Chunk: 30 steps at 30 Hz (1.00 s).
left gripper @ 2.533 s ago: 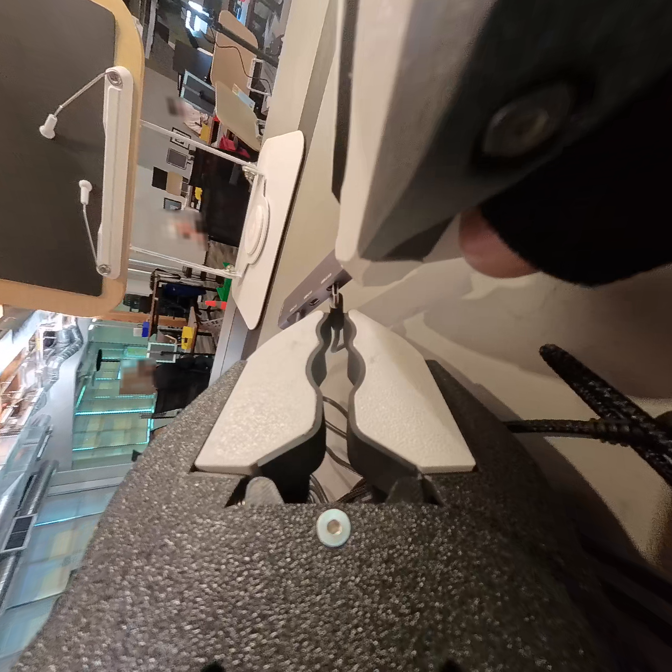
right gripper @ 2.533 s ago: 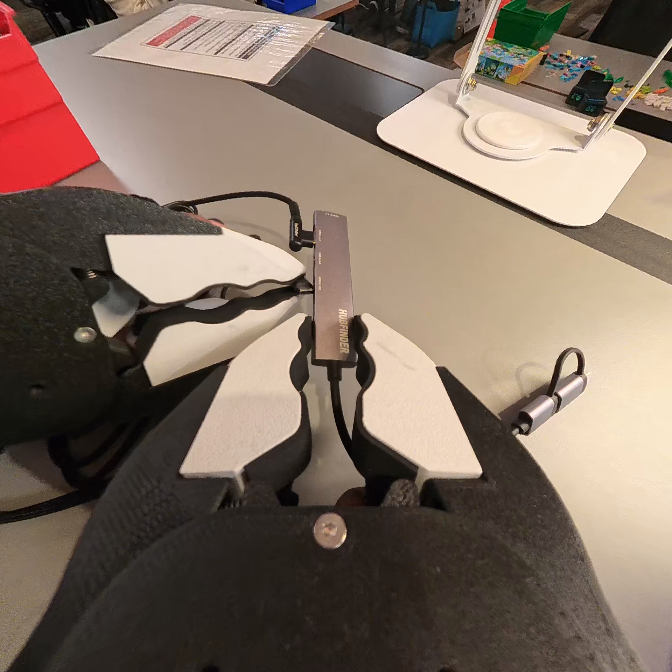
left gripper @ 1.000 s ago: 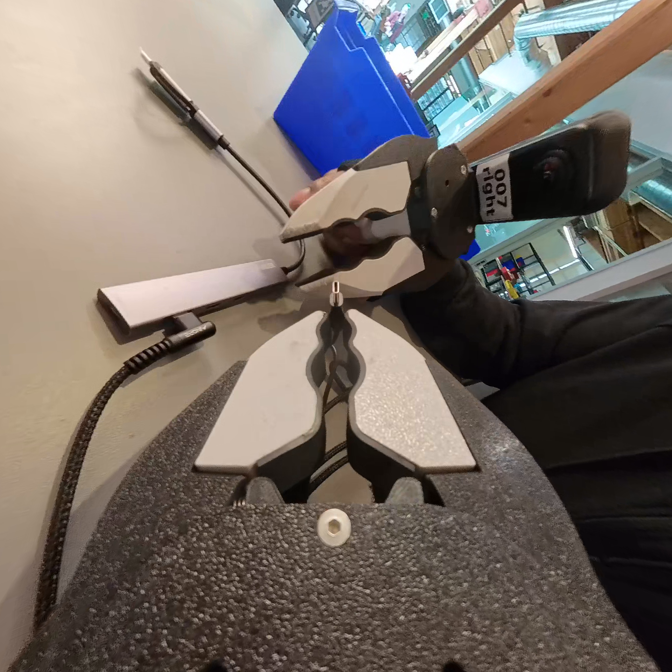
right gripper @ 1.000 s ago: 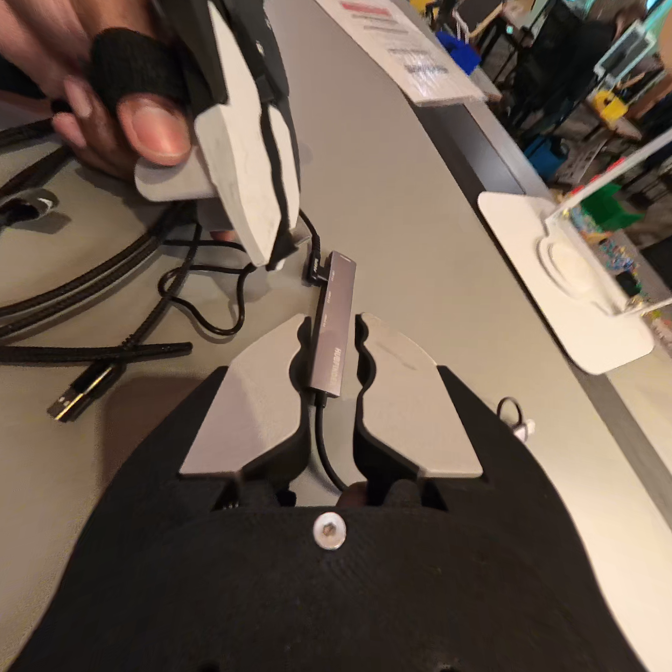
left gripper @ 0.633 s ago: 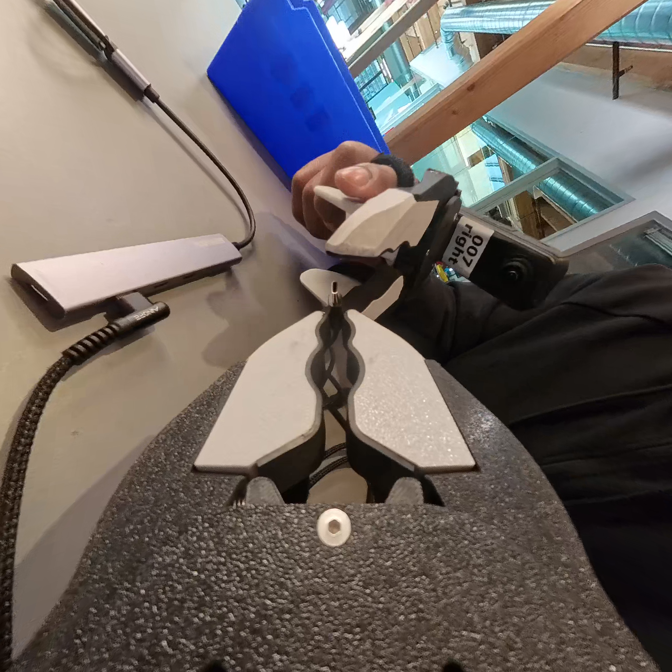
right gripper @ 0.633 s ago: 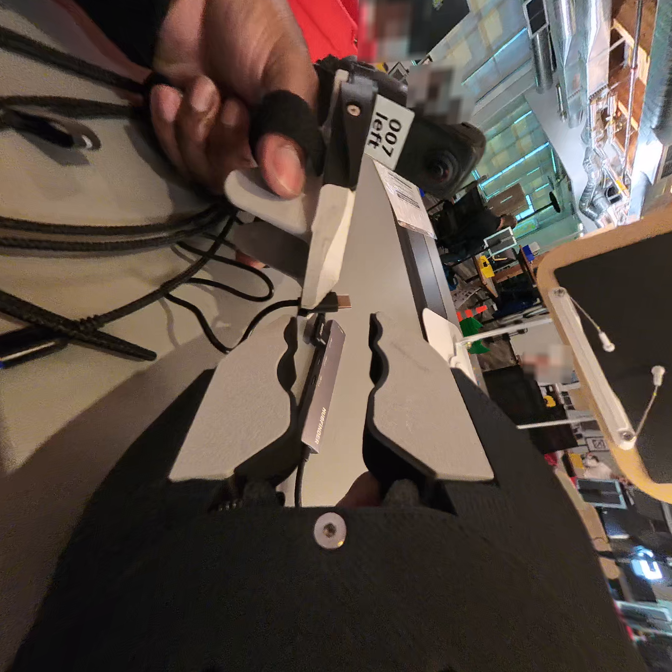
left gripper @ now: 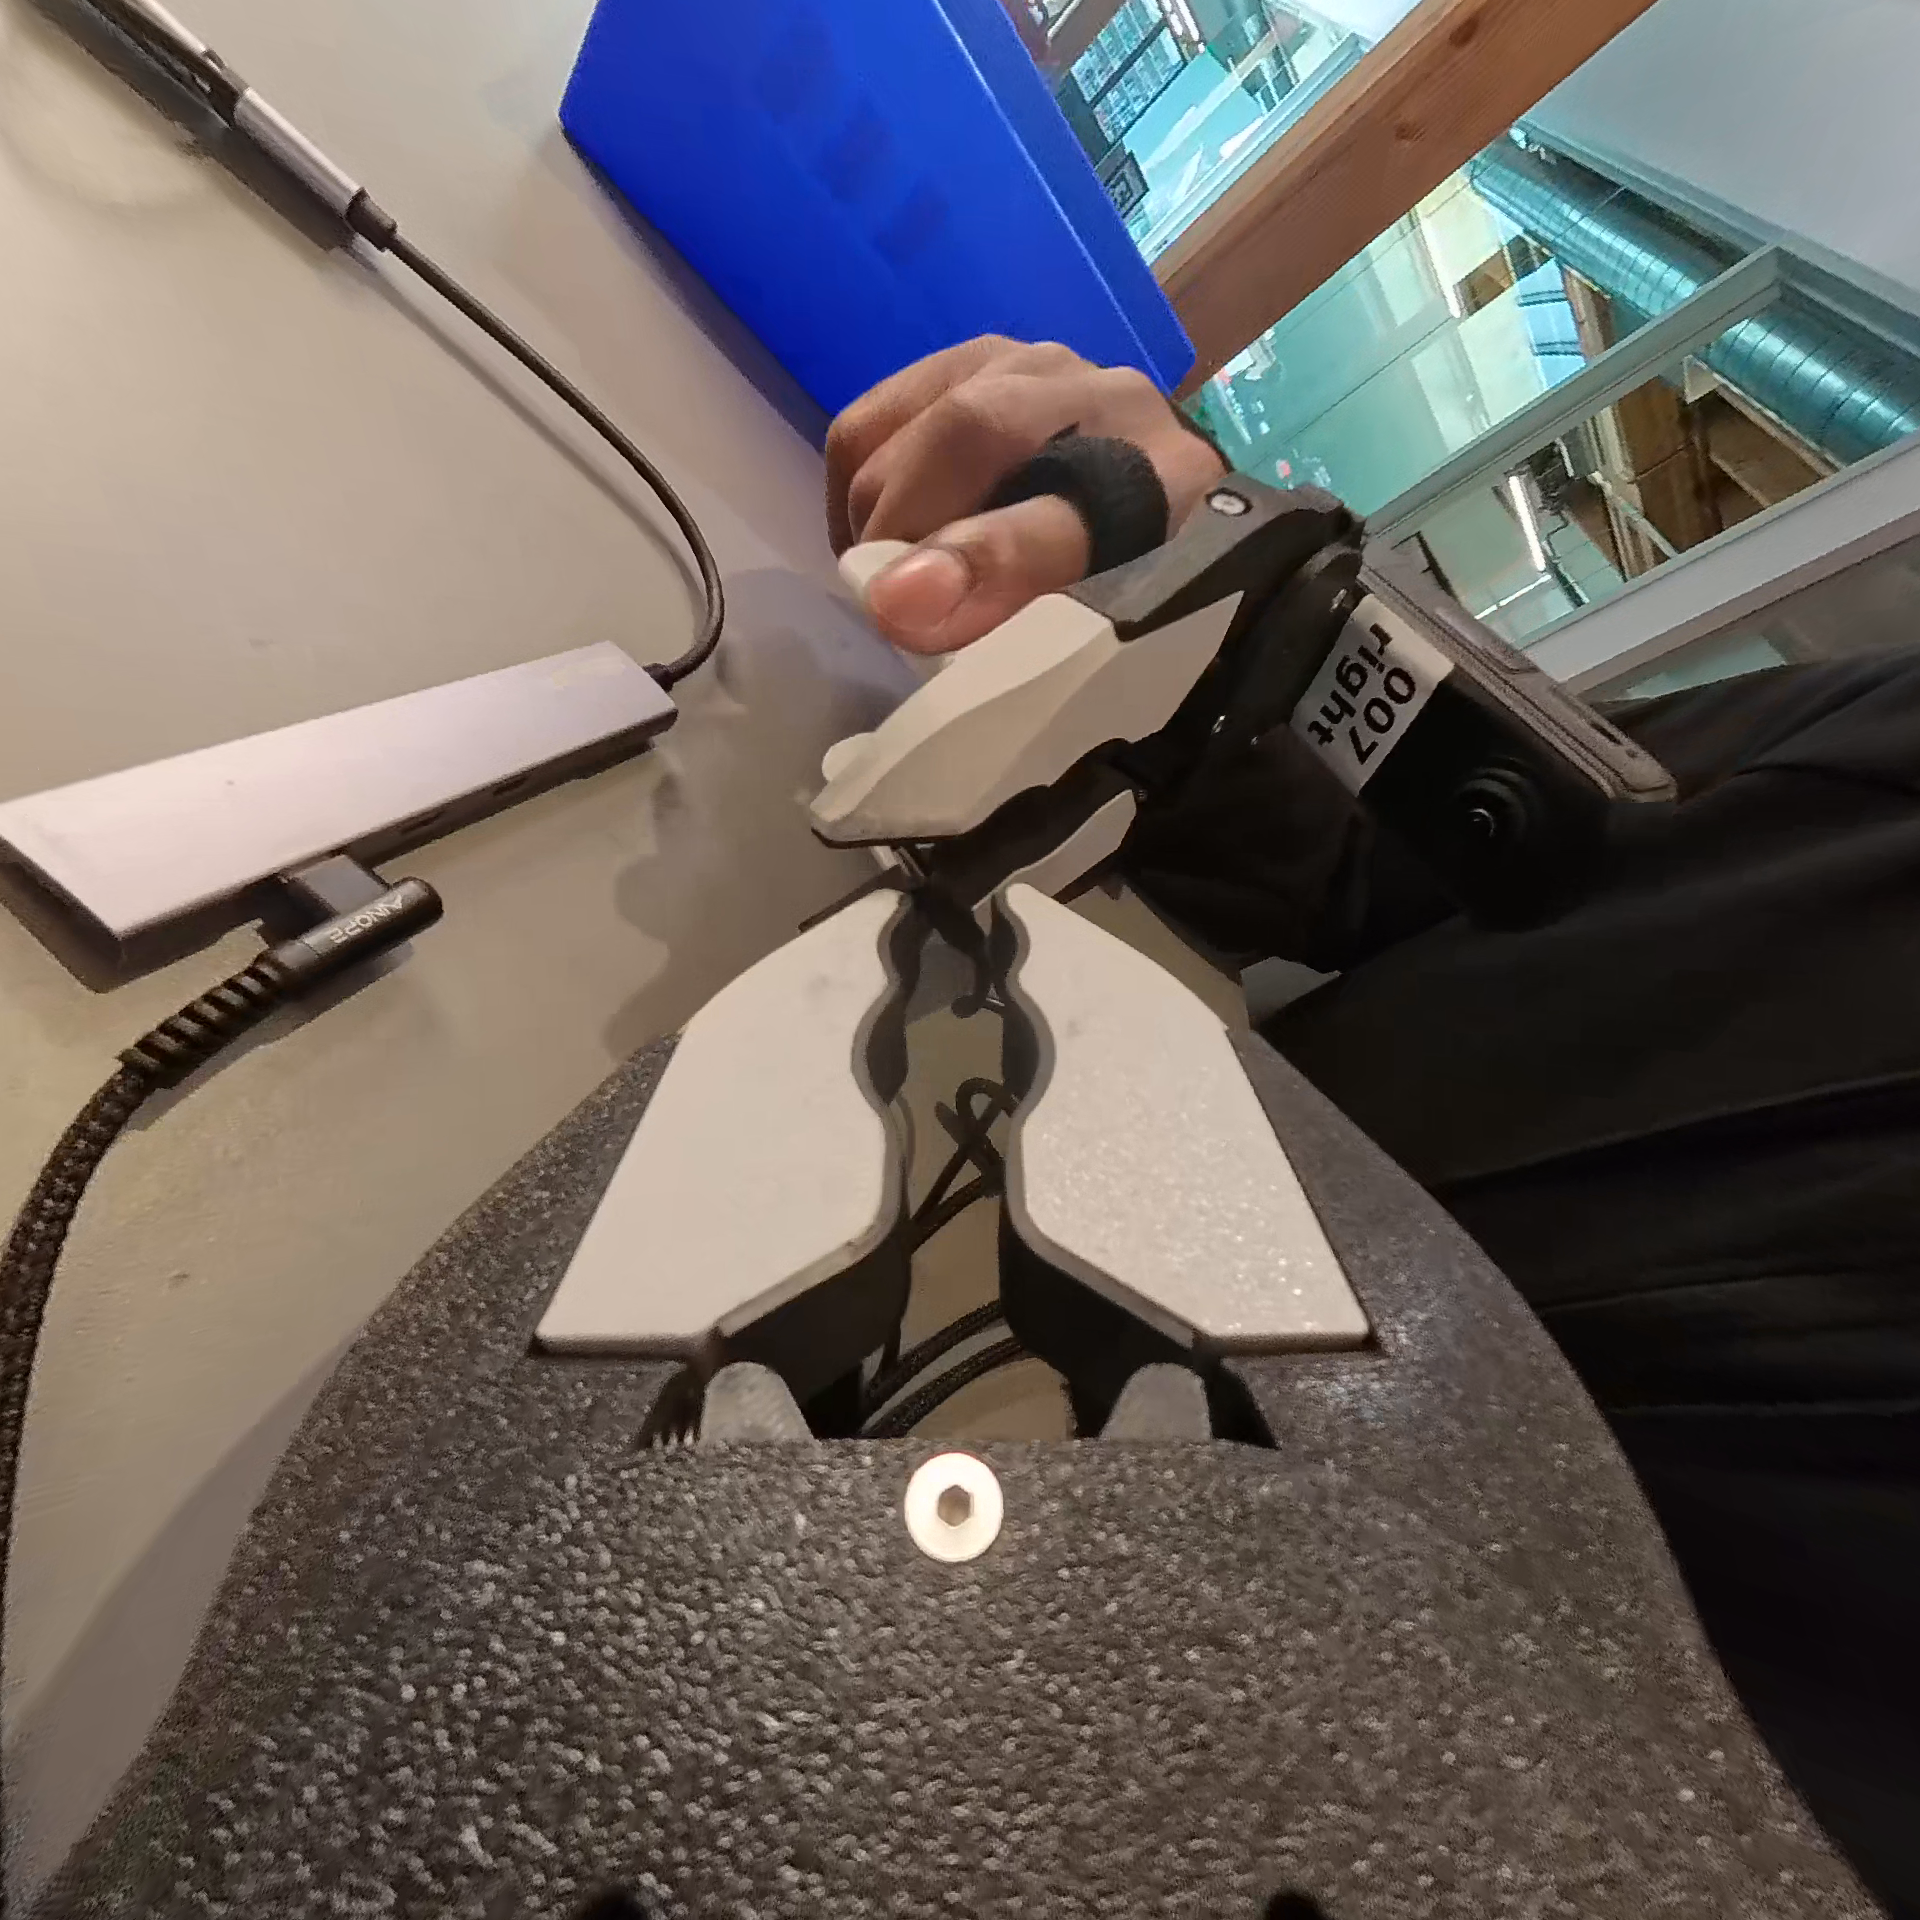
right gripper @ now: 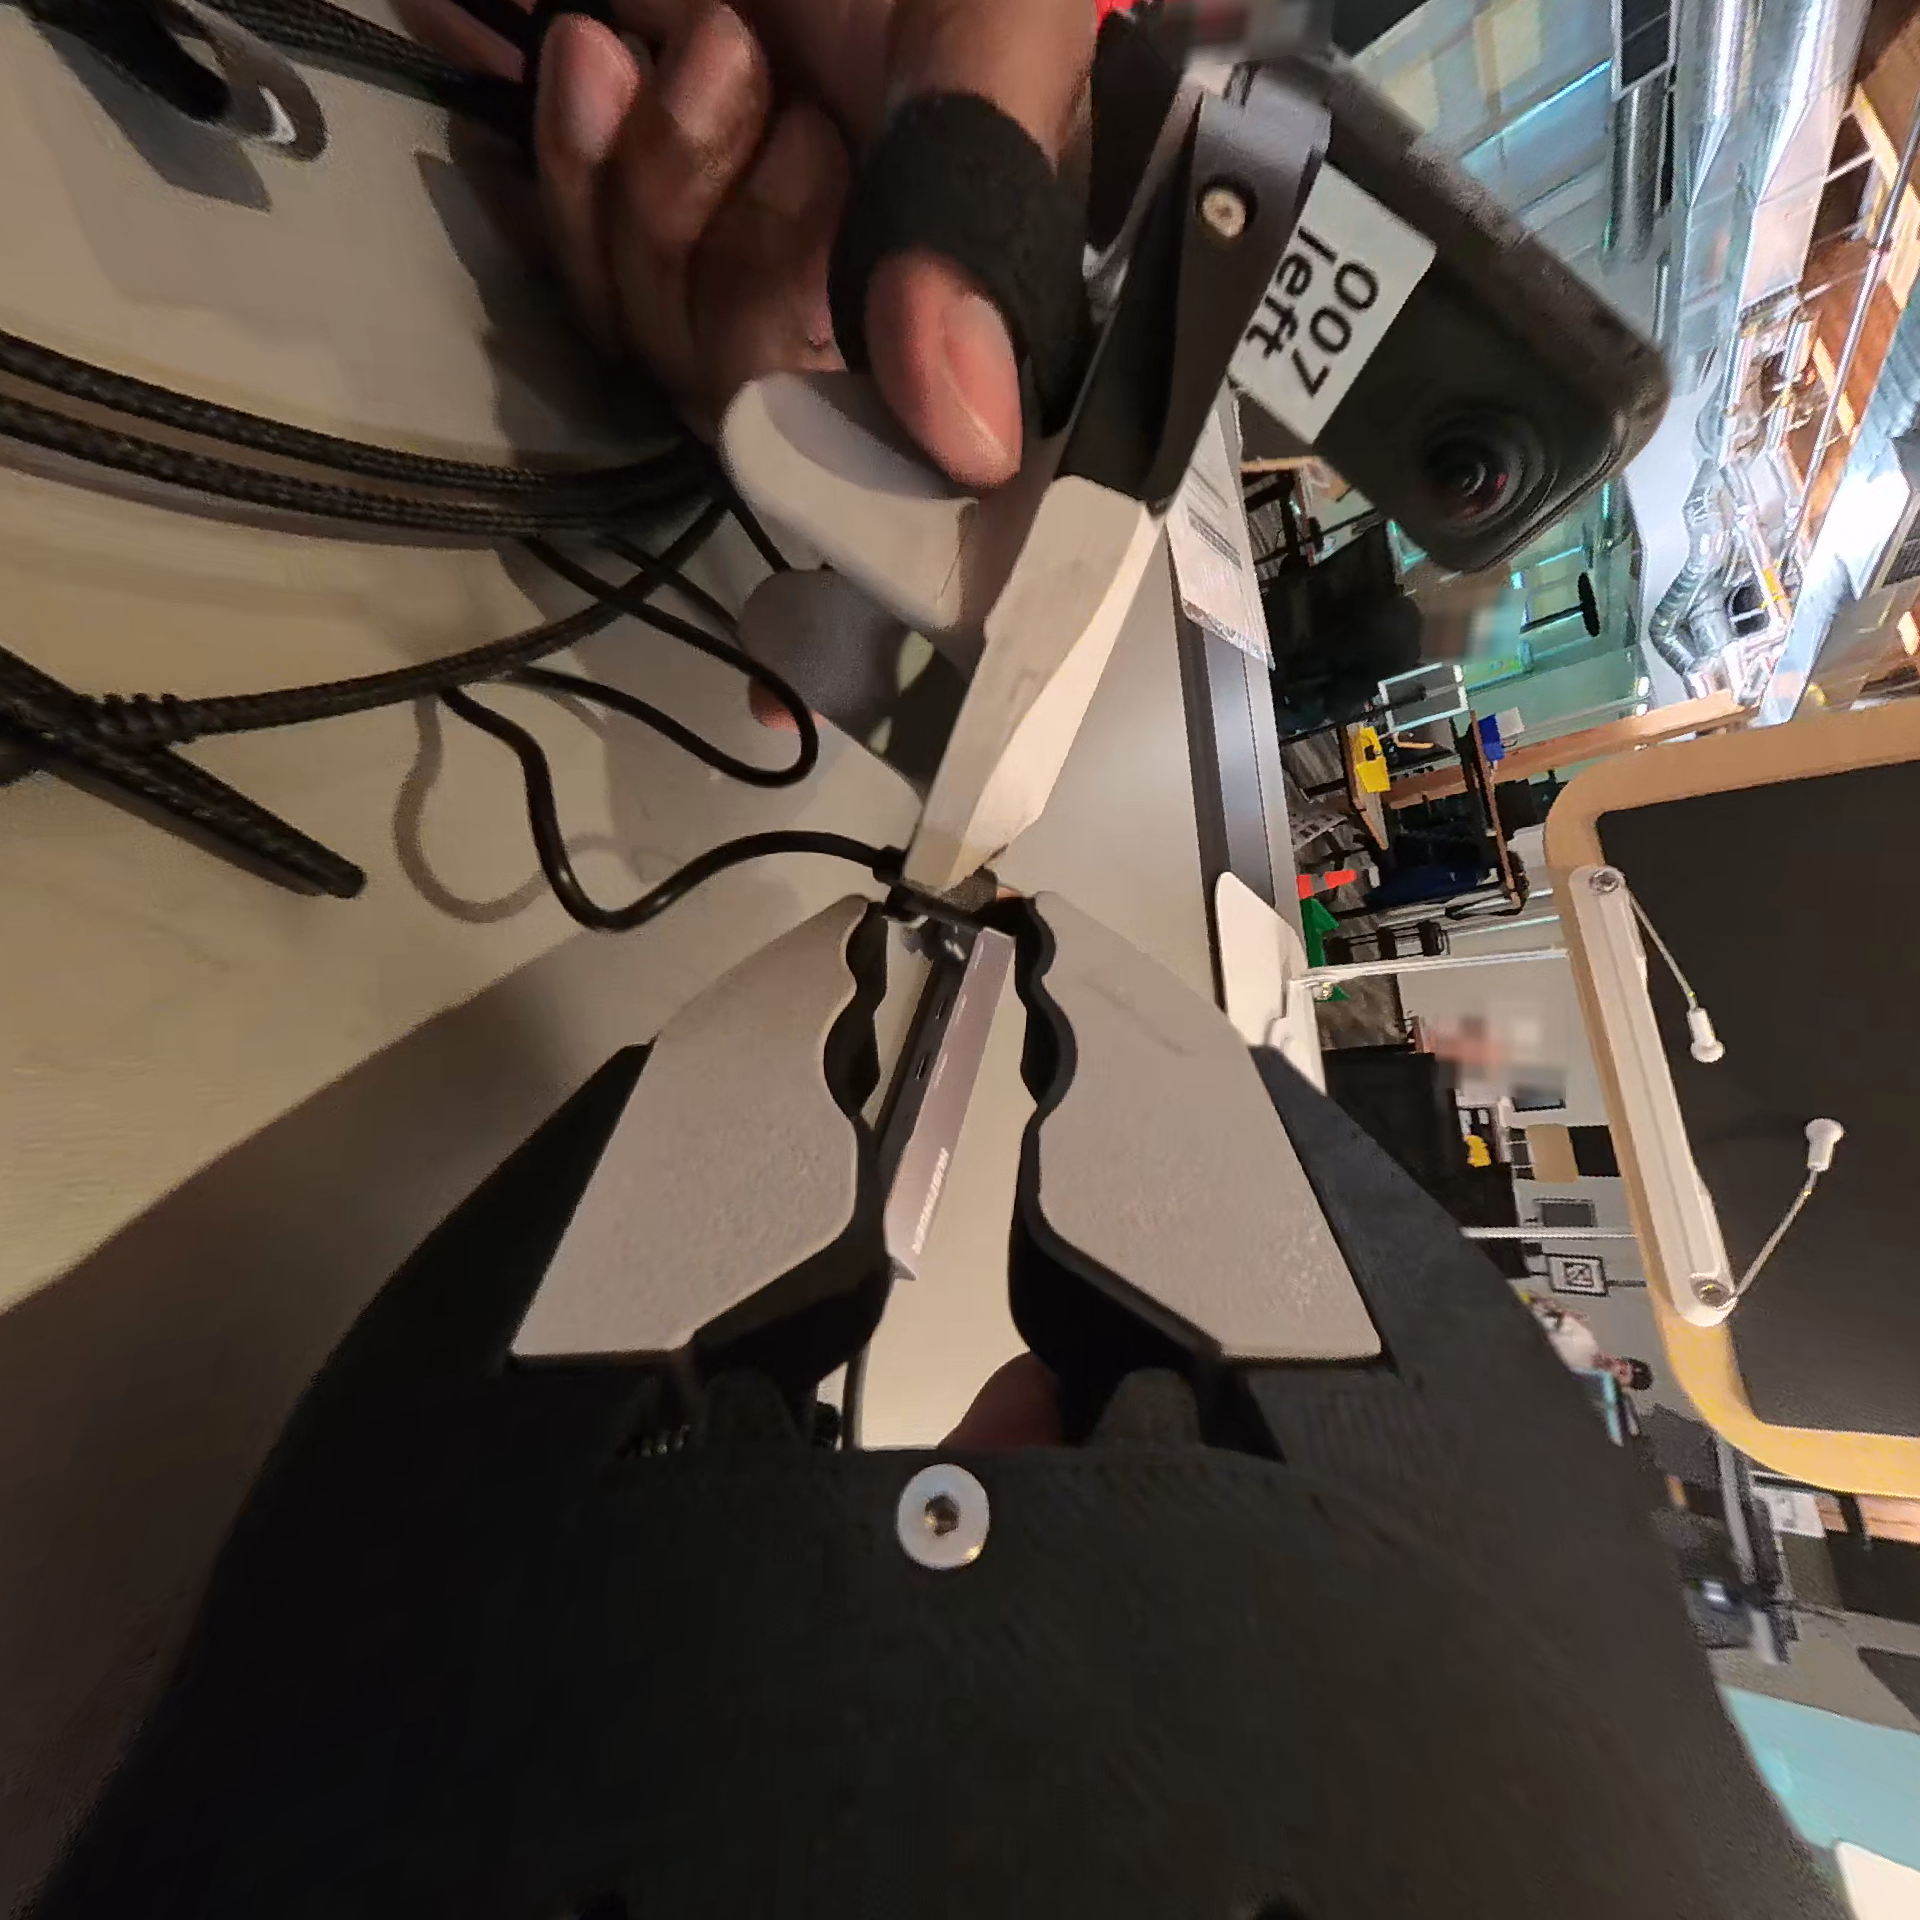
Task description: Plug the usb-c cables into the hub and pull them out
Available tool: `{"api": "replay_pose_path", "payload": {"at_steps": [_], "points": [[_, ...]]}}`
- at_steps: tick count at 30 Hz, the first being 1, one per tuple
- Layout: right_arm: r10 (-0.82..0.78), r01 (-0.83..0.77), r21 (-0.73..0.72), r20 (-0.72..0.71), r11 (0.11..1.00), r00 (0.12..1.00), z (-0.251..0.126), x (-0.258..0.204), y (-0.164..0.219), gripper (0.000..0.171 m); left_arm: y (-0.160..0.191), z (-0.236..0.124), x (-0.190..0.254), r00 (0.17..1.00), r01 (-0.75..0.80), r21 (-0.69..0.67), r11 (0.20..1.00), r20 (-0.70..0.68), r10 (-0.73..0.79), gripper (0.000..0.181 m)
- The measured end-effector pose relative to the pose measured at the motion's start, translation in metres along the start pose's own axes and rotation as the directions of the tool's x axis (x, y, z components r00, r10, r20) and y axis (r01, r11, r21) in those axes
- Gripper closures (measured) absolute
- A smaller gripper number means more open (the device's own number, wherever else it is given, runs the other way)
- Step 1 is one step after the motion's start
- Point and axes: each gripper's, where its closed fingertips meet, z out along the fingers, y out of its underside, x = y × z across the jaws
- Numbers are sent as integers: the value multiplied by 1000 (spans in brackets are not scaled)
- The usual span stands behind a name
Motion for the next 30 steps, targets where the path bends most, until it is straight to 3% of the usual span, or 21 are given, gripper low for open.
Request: {"api": "replay_pose_path", "payload": {"at_steps": [9,10,11,13,20,25,30], "points": [[106,-106,-13,22,994,994,3,0,8,155,-3,0,-4,990,-95,-19,995,99,96,161],[103,-103,-29,17,994,995,3,1,11,167,-3,-2,-8,986,-99,-28,995,134,102,156],[100,-100,-38,2,994,995,2,3,14,169,-1,-4,-15,976,-105,-45,993,186,112,151],[118,-118,-29,3,993,993,1,4,15,169,2,-8,-24,961,-104,-76,992,251,120,147],[131,-131,-70,-3,989,991,4,5,23,169,2,-9,-27,951,-129,-89,988,271,149,150],[254,-257,-135,-40,957,966,8,12,42,169,-31,-29,-24,866,-319,5,948,407,290,149],[418,-423,-169,-69,890,906,9,18,61,170,-62,-46,25,768,-577,135,805,424,480,150]]}}
